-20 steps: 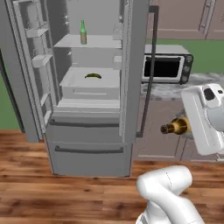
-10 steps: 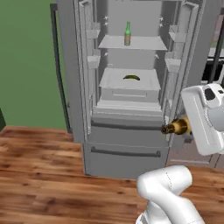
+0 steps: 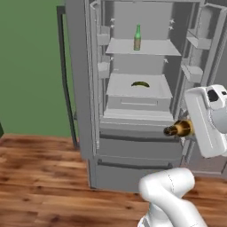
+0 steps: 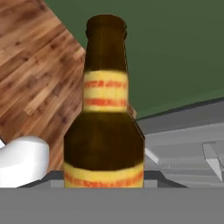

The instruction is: Place the beers on the top shelf of the fridge to keep them out of children's reach, and place the banana on lower shelves for easy access.

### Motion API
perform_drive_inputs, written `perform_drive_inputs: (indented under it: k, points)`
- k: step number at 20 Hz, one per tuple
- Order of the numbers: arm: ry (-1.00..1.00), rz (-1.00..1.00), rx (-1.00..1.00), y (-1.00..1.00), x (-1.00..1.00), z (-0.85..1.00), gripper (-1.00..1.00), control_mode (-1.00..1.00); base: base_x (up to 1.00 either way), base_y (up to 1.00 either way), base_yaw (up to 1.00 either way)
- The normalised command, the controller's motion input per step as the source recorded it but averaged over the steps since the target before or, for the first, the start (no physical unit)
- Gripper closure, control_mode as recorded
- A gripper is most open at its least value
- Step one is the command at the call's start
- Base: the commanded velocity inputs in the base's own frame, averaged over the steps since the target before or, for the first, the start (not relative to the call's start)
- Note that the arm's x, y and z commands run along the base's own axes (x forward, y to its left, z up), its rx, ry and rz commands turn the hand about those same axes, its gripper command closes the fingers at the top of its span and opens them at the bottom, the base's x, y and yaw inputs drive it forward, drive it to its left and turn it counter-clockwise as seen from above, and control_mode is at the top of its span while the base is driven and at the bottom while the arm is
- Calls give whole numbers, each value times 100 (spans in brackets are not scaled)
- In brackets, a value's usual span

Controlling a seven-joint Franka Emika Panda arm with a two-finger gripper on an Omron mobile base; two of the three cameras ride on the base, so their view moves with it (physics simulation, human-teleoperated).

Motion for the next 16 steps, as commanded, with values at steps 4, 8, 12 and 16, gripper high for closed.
perform_drive_inputs:
  k: [4,8,12,16]
  points:
    - [0,0,0,0,0,0,100,100,51,0,-26]
    - [0,0,0,0,0,0,100,100,40,14,-25]
    - [0,0,0,0,0,0,100,100,39,40,-22]
    - [0,0,0,0,0,0,100,100,41,50,-20]
